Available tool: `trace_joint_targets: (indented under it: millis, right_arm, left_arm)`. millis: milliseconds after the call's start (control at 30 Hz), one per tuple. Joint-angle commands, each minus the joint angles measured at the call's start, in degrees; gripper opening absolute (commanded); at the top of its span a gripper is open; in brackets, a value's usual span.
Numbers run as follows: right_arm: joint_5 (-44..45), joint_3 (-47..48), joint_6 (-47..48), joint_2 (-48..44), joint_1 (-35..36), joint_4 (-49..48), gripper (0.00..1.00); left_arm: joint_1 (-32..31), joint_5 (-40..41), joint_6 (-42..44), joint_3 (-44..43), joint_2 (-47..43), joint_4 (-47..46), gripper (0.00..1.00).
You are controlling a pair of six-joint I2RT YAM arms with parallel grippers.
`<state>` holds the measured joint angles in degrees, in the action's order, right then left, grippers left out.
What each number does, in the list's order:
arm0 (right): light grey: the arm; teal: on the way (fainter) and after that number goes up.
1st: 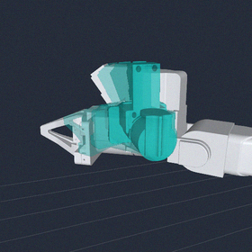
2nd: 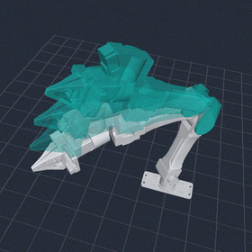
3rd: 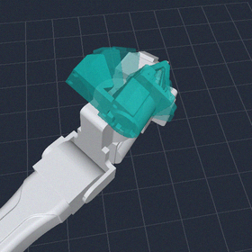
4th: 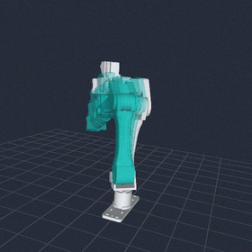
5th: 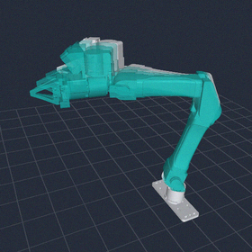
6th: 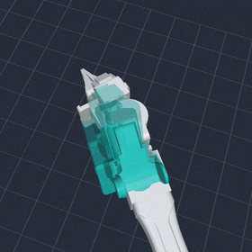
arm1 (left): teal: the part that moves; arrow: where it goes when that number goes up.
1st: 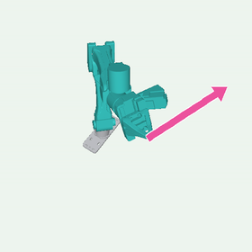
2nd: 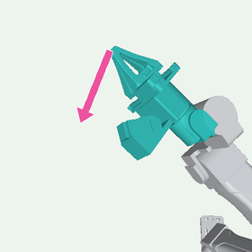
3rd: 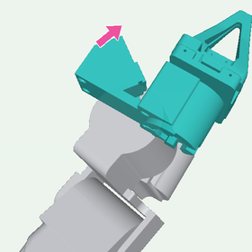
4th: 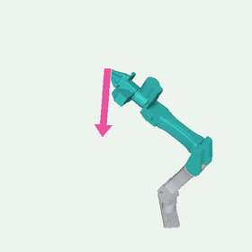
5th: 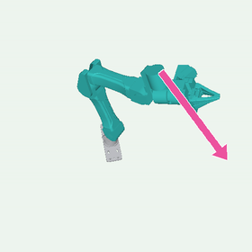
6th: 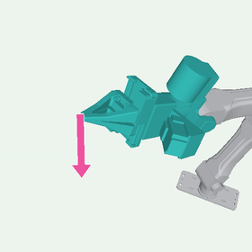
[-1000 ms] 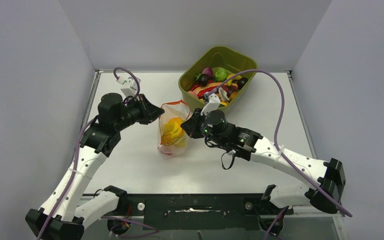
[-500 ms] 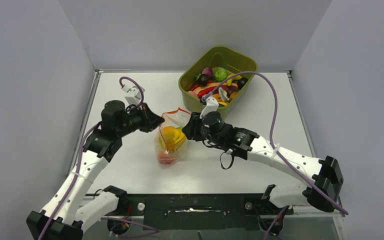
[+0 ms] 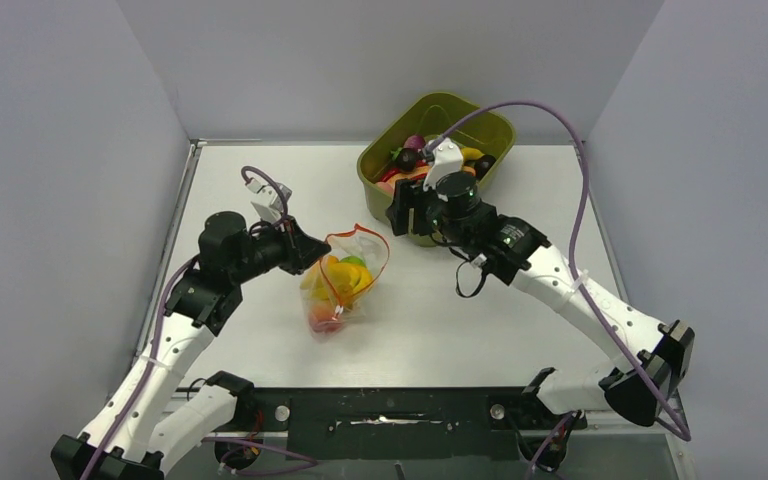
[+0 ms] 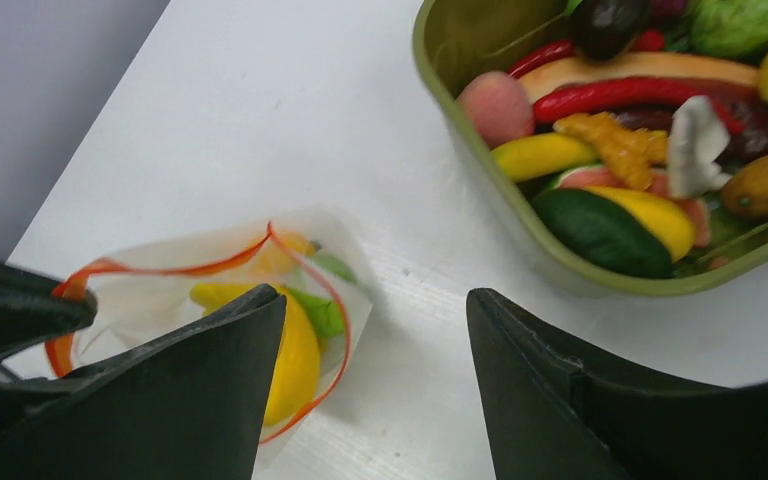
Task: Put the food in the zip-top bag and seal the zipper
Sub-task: Adjust the zipper food storage bag at the center of the board, then pick up the fake fruit from the bin.
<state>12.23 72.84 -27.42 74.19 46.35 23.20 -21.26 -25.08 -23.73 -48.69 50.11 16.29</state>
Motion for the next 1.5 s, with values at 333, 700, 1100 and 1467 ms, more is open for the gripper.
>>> trace_joint_targets:
  millis: [333,700,1100,1467]
  right_arm:
    - [-1.4,18.6,20.8,19.2,-16.9,2.5,0.68]
    - [-11.0,32.2,17.1,38.2,-22.8,-1.5,0.79]
    - [-10.8,45.5,14.0,53.4,-24.6,-7.0,0.95]
    - [-11.9,47.0,14.1,58.9,-25.1,-10.7,0.93]
  left_arm:
    - [0.3,-7.7,4.3,4.3,-3.5,-8.3,0.0]
    - [0.3,-8.4,2.5,4.9,-4.0,-9.2,0.0]
    - [0.2,-7.6,1.3,4.5,-5.9,-7.8,0.0]
    - [0.2,-7.4,0.8,4.5,-6.5,-7.7,0.0]
